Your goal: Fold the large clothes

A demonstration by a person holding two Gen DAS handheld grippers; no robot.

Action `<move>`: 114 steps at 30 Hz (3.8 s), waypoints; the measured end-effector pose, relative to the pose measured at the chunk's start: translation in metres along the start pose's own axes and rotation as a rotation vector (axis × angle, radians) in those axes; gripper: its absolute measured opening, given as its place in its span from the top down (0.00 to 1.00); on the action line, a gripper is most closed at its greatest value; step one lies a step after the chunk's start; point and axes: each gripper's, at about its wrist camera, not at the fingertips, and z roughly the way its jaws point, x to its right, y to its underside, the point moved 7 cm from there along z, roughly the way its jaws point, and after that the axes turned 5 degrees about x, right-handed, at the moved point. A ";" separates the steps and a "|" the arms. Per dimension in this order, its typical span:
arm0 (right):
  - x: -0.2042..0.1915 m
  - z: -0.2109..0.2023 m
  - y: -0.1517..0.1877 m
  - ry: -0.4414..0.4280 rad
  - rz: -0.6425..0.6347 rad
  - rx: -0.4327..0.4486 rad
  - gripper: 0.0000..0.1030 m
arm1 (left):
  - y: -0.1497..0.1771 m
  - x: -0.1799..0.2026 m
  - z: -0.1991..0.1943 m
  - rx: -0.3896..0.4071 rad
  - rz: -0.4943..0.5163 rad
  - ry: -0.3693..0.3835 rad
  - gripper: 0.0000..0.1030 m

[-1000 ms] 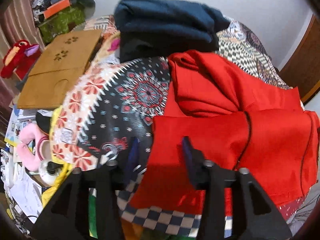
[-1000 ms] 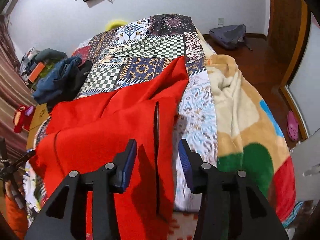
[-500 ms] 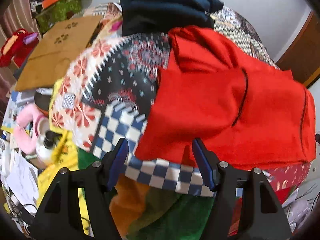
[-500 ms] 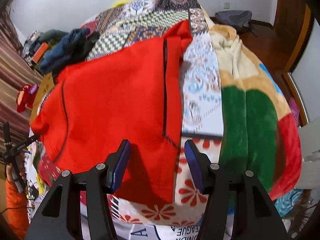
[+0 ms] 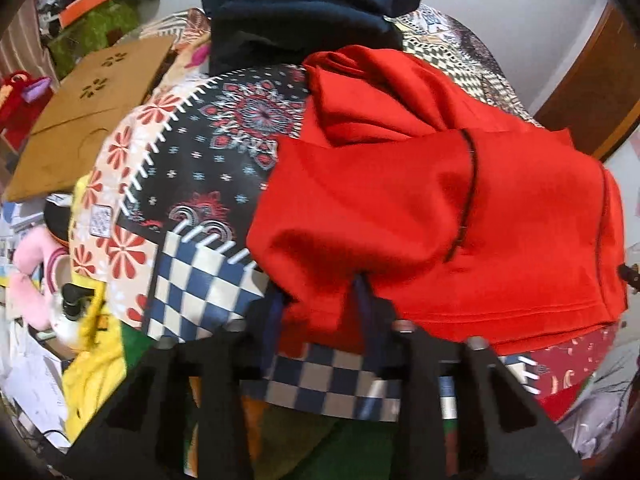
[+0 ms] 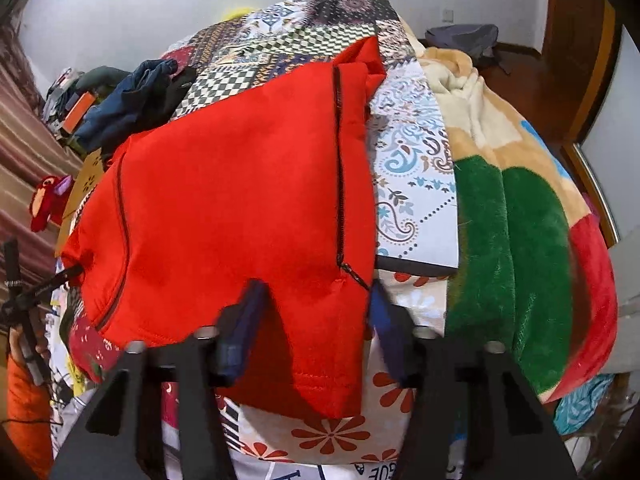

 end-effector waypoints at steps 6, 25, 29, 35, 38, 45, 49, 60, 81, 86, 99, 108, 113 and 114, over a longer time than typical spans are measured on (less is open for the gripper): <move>-0.019 0.000 -0.008 -0.038 -0.040 0.027 0.90 | -0.005 0.022 -0.017 0.038 0.022 0.070 0.94; -0.041 0.002 -0.190 -0.086 -0.063 0.291 0.90 | -0.181 0.014 -0.050 0.279 -0.112 0.191 0.96; -0.024 0.028 -0.212 -0.026 0.027 0.284 0.81 | -0.212 0.006 -0.016 0.273 -0.116 0.085 0.96; -0.015 0.017 -0.217 0.038 0.062 0.339 0.60 | -0.224 0.014 0.012 0.256 -0.083 0.022 0.82; -0.019 0.013 -0.214 0.054 0.013 0.329 0.59 | -0.223 0.022 0.004 0.302 -0.026 -0.034 0.70; -0.046 0.027 -0.184 0.019 -0.123 0.216 0.50 | -0.208 0.048 -0.007 0.309 0.069 -0.037 0.55; -0.056 0.044 -0.161 0.067 -0.213 0.163 0.45 | -0.178 0.071 0.008 0.233 0.129 -0.017 0.49; -0.045 0.067 -0.103 0.184 -0.341 0.027 0.44 | -0.086 0.093 0.072 0.015 0.131 -0.017 0.46; -0.074 0.036 -0.103 0.131 -0.342 0.087 0.44 | -0.038 -0.015 0.005 0.118 -0.160 -0.258 0.29; -0.108 0.034 -0.109 0.019 -0.337 0.096 0.30 | -0.033 -0.004 0.011 0.080 -0.305 -0.020 0.27; -0.113 0.105 -0.077 -0.004 -0.352 -0.118 0.26 | -0.027 0.018 0.049 -0.045 -0.551 0.321 0.26; -0.109 0.102 -0.074 -0.044 -0.332 -0.114 0.22 | -0.063 0.007 0.084 0.012 -0.746 0.412 0.26; -0.107 0.104 -0.075 -0.041 -0.330 -0.114 0.21 | -0.085 0.013 0.093 0.077 -0.672 0.223 0.47; -0.107 0.103 -0.074 -0.038 -0.330 -0.117 0.21 | -0.086 0.008 0.096 0.083 -0.651 0.193 0.57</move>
